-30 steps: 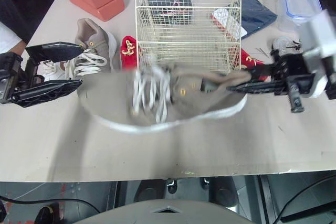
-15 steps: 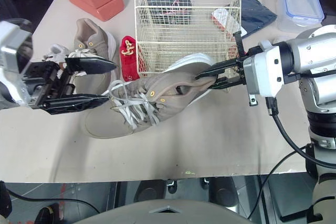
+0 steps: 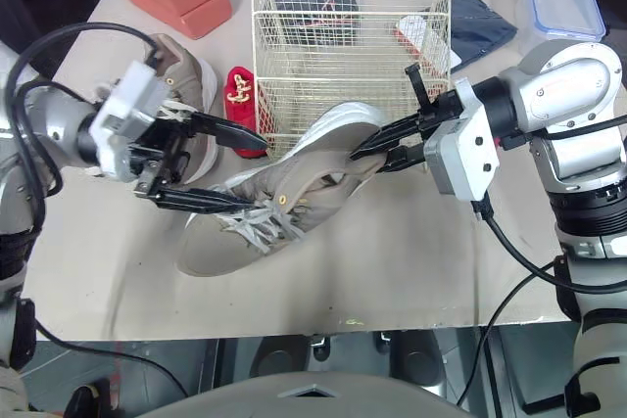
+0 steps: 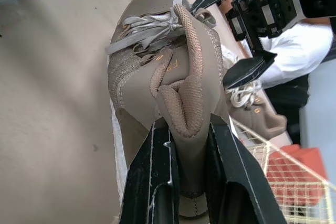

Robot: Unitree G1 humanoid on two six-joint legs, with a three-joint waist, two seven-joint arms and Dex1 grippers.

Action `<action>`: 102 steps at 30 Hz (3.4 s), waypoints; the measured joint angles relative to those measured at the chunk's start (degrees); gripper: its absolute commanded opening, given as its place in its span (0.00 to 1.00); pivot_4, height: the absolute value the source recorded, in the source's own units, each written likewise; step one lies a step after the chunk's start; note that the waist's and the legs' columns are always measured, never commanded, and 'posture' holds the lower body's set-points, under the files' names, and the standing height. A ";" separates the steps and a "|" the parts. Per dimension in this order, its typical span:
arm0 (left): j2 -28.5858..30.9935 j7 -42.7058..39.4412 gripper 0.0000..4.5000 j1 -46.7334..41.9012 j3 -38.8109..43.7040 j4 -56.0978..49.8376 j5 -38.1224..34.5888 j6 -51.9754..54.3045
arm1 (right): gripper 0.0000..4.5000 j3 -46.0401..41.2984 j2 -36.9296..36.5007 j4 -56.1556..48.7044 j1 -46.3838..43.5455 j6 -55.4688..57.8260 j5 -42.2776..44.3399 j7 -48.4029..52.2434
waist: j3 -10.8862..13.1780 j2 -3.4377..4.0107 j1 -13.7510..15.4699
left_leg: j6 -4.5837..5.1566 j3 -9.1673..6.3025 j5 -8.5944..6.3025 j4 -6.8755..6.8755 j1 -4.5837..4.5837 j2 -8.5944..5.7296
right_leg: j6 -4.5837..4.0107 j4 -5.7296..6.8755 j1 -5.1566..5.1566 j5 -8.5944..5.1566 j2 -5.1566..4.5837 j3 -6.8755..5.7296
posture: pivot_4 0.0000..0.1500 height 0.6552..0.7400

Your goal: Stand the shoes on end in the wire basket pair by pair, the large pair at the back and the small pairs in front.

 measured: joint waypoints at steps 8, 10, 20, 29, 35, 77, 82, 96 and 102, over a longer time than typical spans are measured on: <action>-1.21 -1.07 0.78 -2.19 -4.93 -0.83 4.40 -0.03 | 0.00 0.45 -2.10 -2.91 1.35 9.24 -0.56 -2.13 | 0.00 0.00 -0.06 | 0.00 -0.02 0.00 0.00 0.01 0.04 | 0.00 0.01 -0.02 0.00 0.01 0.08 | 1.00 0.36; -1.46 -0.93 0.57 -2.32 -5.14 -0.86 4.55 0.44 | 0.00 0.45 -2.11 -3.59 1.52 10.25 -0.48 -2.18 | 0.00 0.00 -0.06 | 0.00 -0.04 0.00 0.00 0.02 0.04 | 0.02 0.02 -0.02 -0.01 0.01 0.12 | 1.00 0.36; -1.93 -0.83 0.01 -2.33 -5.49 -0.94 5.83 1.37 | 0.00 0.42 -1.48 -4.99 1.84 11.73 -0.18 -2.74 | 0.00 0.00 -0.04 | 0.00 -0.11 0.00 0.00 0.02 0.03 | 0.05 0.01 -0.02 -0.03 0.01 0.17 | 1.00 0.36; -8.46 7.22 0.01 -0.93 0.45 -3.15 0.35 6.06 | 0.89 -4.97 -1.18 -8.21 2.11 16.73 5.11 -7.82 | 0.04 -0.07 0.02 | 0.01 -0.31 0.00 0.02 -0.03 0.09 | 0.00 0.01 0.00 0.01 -0.05 0.16 | 1.00 0.36; -11.17 14.74 0.01 2.43 10.38 -6.21 -7.57 9.24 | 0.99 -14.34 -6.34 -10.59 7.21 25.71 10.66 -14.66 | 0.04 -0.06 0.01 | 0.01 -0.31 0.01 0.01 0.03 0.09 | 0.00 0.04 0.01 0.02 -0.09 0.19 | 1.00 0.36; -37.12 40.40 0.01 0.70 4.84 -2.02 14.66 -22.90 | 0.43 -19.15 13.38 -19.00 9.47 55.75 28.26 -69.38 | 0.02 -0.11 0.00 | 0.02 -0.26 0.00 0.00 0.02 0.03 | -0.01 0.01 0.07 0.04 -0.06 0.20 | 1.00 0.36; -38.07 41.00 0.01 1.03 4.37 -2.02 15.26 -23.02 | 0.01 -18.95 14.25 -18.13 9.01 55.51 26.83 -69.91 | 0.02 -0.11 0.02 | 0.02 -0.27 0.00 0.00 0.03 0.03 | 0.00 0.02 0.07 0.04 -0.06 0.19 | 1.00 0.36; -35.34 39.28 0.98 -0.09 6.00 -2.03 12.26 -21.34 | 0.00 -18.54 18.61 -15.02 4.35 54.27 26.00 -71.69 | 0.01 -0.11 -0.03 | 0.03 -0.31 0.00 0.00 0.01 0.03 | 0.00 0.03 0.05 0.04 -0.05 0.19 | 1.00 0.36; -32.82 38.92 0.98 -0.62 8.84 -2.07 8.77 -18.70 | 0.00 -22.72 22.01 -11.26 -1.33 50.27 25.14 -75.44 | 0.01 -0.11 -0.06 | 0.02 -0.27 0.00 -0.05 -0.01 0.06 | 0.00 0.00 0.02 0.04 -0.06 0.19 | 1.00 0.36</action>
